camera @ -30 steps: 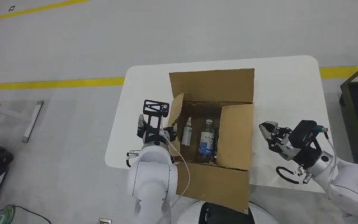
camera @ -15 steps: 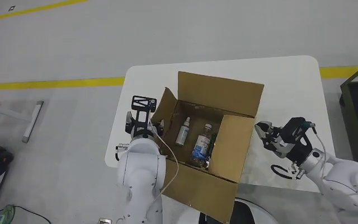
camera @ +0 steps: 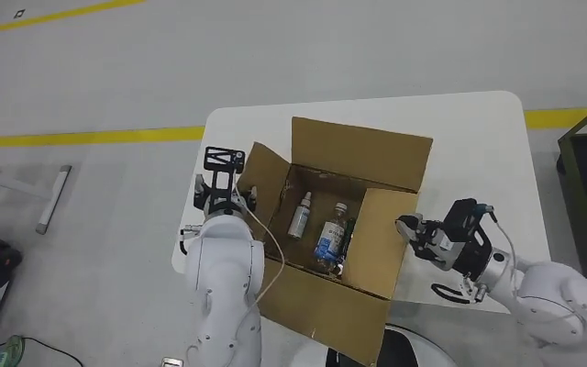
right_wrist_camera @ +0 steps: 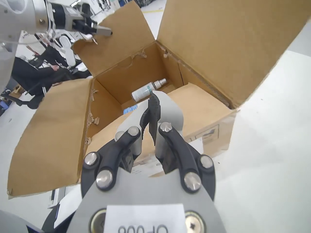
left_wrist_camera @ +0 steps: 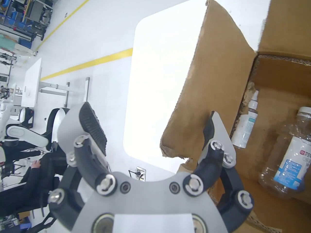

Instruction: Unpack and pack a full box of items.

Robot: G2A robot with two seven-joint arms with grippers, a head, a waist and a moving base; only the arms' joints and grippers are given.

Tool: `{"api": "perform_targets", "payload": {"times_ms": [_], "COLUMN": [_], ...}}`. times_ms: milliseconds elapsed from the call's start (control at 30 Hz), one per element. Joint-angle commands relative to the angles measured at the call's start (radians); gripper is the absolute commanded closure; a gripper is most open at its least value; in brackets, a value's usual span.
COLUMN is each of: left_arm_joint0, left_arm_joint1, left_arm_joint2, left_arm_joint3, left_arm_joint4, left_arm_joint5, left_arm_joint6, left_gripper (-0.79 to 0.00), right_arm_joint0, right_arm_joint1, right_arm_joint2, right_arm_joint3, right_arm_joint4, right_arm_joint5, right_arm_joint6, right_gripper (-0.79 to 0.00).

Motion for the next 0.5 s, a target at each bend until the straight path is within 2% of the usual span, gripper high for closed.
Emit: {"api": "perform_targets", "payload": {"times_ms": [0,267,467], "left_arm_joint0": [-0.013,-0.051,-0.053], "left_arm_joint1": [0.002,0.011,0.013], "left_arm_joint2": [-0.016,-0.07,-0.071], "left_arm_joint3": [0.018,0.117,0.137], "left_arm_joint4": [0.01,0.08,0.094], "left_arm_joint5": [0.004,0.017,0.02], "left_arm_joint6": [0.004,0.02,0.025], "left_gripper": [-0.785,-0.785,-0.785], "right_arm_joint0": [0.012,0.04,0.05], "right_arm_joint1": [-0.001,-0.002,-0.001], "right_arm_joint2": [-0.011,-0.003,0.018], "right_arm_joint3": [0.014,0.033,0.047], "right_arm_joint4": [-0.005,-0.013,0.001], "right_arm_joint5": [0.017,0.054,0.064], "right_arm_joint6": [0.004,-0.003,-0.011], "right_gripper": [0.0,0.0,0.0]}}
